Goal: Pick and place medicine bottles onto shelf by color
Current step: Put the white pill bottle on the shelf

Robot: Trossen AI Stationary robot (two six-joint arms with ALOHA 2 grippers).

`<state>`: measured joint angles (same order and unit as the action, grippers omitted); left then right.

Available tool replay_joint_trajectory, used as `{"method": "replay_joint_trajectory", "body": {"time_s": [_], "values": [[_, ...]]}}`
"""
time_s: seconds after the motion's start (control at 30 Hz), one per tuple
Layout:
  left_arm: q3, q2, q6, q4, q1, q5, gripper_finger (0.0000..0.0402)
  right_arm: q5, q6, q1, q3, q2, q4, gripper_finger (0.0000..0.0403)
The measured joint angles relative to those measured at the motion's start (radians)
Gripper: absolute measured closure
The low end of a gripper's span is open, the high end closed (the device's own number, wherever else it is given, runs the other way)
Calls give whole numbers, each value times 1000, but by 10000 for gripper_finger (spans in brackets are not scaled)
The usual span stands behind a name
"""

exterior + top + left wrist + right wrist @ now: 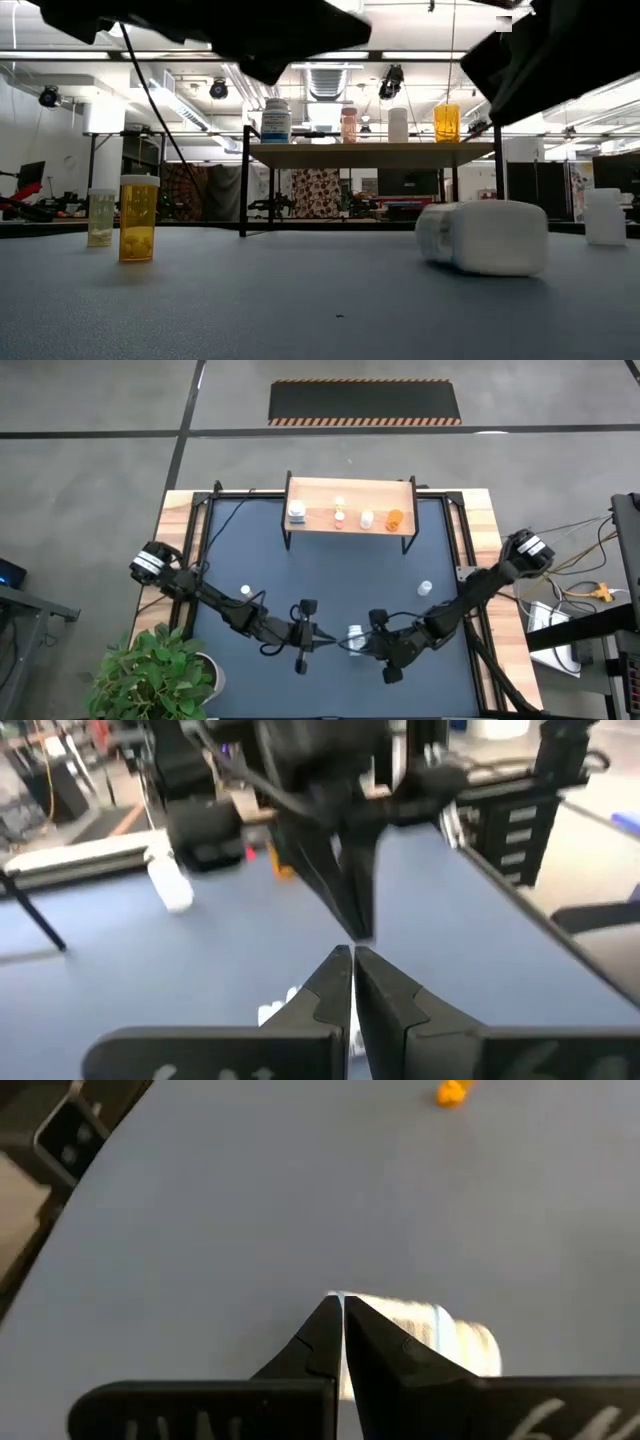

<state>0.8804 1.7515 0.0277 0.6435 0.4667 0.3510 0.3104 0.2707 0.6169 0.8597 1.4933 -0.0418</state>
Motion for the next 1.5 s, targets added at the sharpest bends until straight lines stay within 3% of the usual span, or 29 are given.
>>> {"method": "replay_joint_trajectory", "body": {"time_s": [0.2,0.5,0.63,0.93,1.23,1.5], "values": [[-3,0,-8,-27,0,33,402,13,296,-29,0,-53,-26,360],[-6,-84,184,-113,0,156,402,44,630,-28,84,-36,-150,205],[-8,-149,219,-210,0,181,402,73,707,-40,192,29,-293,164],[-29,-293,216,-428,3,209,402,74,927,-81,522,224,-809,155],[-62,-339,222,-431,5,209,402,-5,1038,-86,716,398,-949,111],[-72,-344,222,-425,6,208,402,-28,1112,-107,786,495,-1007,87]]}}
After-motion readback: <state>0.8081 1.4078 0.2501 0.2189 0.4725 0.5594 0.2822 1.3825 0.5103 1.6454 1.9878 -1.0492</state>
